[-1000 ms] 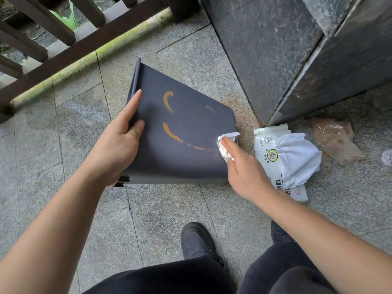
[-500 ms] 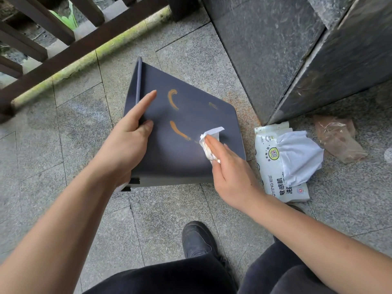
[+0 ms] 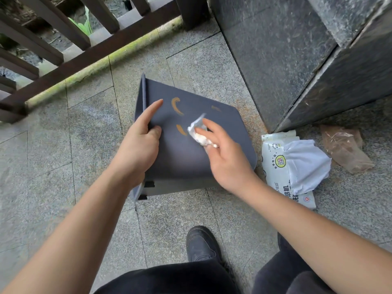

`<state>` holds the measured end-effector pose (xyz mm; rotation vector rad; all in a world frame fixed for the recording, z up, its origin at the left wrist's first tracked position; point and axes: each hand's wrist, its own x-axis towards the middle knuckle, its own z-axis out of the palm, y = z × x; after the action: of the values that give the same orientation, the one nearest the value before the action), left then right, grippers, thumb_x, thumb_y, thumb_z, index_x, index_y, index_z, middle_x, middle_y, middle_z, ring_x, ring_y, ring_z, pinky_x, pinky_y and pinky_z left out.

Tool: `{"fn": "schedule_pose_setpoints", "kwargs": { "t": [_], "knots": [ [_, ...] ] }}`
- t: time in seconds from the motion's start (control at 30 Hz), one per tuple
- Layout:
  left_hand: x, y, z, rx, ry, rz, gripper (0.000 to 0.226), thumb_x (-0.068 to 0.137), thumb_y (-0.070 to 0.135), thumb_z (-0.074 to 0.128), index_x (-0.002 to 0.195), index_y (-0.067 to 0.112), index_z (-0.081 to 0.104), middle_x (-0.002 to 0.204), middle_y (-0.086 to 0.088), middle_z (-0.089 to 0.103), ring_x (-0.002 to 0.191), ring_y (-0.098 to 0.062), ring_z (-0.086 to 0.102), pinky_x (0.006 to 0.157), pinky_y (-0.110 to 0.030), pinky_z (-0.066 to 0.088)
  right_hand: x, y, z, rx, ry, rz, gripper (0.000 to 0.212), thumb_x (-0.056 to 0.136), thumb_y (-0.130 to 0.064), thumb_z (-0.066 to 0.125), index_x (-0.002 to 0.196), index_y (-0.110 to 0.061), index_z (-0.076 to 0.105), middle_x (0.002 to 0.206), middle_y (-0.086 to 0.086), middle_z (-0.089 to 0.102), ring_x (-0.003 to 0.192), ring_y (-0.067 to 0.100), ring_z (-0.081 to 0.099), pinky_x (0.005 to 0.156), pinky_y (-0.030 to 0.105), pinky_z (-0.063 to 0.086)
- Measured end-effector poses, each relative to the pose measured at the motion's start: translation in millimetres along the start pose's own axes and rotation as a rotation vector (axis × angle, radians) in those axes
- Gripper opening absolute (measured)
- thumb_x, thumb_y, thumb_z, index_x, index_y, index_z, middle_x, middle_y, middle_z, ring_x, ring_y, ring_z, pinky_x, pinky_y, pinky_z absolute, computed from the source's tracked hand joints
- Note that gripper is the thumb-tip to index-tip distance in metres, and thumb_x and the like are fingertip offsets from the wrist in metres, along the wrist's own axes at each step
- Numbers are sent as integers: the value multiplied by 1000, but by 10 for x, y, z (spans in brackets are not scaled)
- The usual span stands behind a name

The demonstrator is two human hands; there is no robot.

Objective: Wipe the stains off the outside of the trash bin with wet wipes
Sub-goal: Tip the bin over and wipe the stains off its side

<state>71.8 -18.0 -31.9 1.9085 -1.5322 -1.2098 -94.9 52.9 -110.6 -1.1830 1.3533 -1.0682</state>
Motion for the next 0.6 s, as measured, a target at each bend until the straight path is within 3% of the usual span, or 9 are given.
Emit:
{"fn": "schedule_pose_setpoints", "kwargs": {
  "t": [0.1, 0.2, 0.3, 0.37, 0.43, 0.47, 0.53, 0.6],
  "knots": [
    [29, 21, -17, 12, 14, 4, 62, 100, 5, 44, 135, 55, 51, 139, 15, 55, 118, -3, 58, 107, -36, 45, 13, -7, -174, 347, 140, 169, 39, 95, -1, 51, 126, -24, 57, 128, -5, 67, 123, 3, 59, 110, 25, 43],
    [38, -22, -74, 20, 1, 1, 62, 101, 5, 45, 137, 55, 49, 141, 15, 54, 120, -8, 58, 109, -40, 43, 26, -15, -307, 514, 253, 303, 47, 90, 11, 43, 125, -14, 62, 128, 1, 68, 123, 14, 62, 101, 27, 48],
    [18, -34, -73, -5, -10, -4, 62, 101, 5, 45, 133, 58, 52, 122, 35, 59, 109, -6, 60, 107, -46, 44, 122, -103, -315, 446, 216, 266, 49, 91, 12, 41, 118, -20, 66, 126, 1, 69, 118, 15, 64, 89, 25, 49],
    [22, -5, -58, 24, -26, -3, 63, 101, 6, 45, 132, 61, 51, 98, 49, 59, 96, -10, 55, 101, -48, 46, 226, -183, -253, 355, 136, 190, 46, 92, 9, 41, 114, -23, 67, 121, -3, 70, 103, 4, 66, 82, 19, 48],
    [37, 16, -48, 74, -53, 30, 64, 101, 8, 45, 131, 64, 48, 86, 53, 57, 94, -10, 52, 98, -45, 49, 311, -272, -163, 239, 55, 98, 44, 92, 6, 42, 111, -25, 66, 115, -8, 69, 93, -5, 62, 78, 14, 44],
    [42, 25, -41, 94, -66, 54, 64, 101, 9, 45, 133, 64, 47, 89, 52, 56, 92, -7, 54, 96, -38, 50, 346, -307, -123, 176, 27, 46, 43, 92, 6, 42, 113, -23, 66, 116, -9, 69, 99, -5, 62, 83, 16, 46],
    [36, 44, -18, 125, -87, 109, 64, 101, 8, 44, 139, 59, 44, 114, 46, 53, 94, 10, 58, 90, -15, 46, 404, -335, -80, 35, -14, -54, 43, 92, 6, 43, 120, -19, 64, 122, -8, 69, 115, 3, 62, 99, 24, 47],
    [36, 63, -3, 156, -102, 145, 64, 101, 8, 44, 143, 56, 41, 136, 30, 50, 112, 19, 51, 94, -9, 41, 431, -321, -76, -126, -118, -126, 47, 93, 3, 43, 132, -21, 57, 129, -6, 67, 124, 12, 59, 106, 34, 45]
  ]
}}
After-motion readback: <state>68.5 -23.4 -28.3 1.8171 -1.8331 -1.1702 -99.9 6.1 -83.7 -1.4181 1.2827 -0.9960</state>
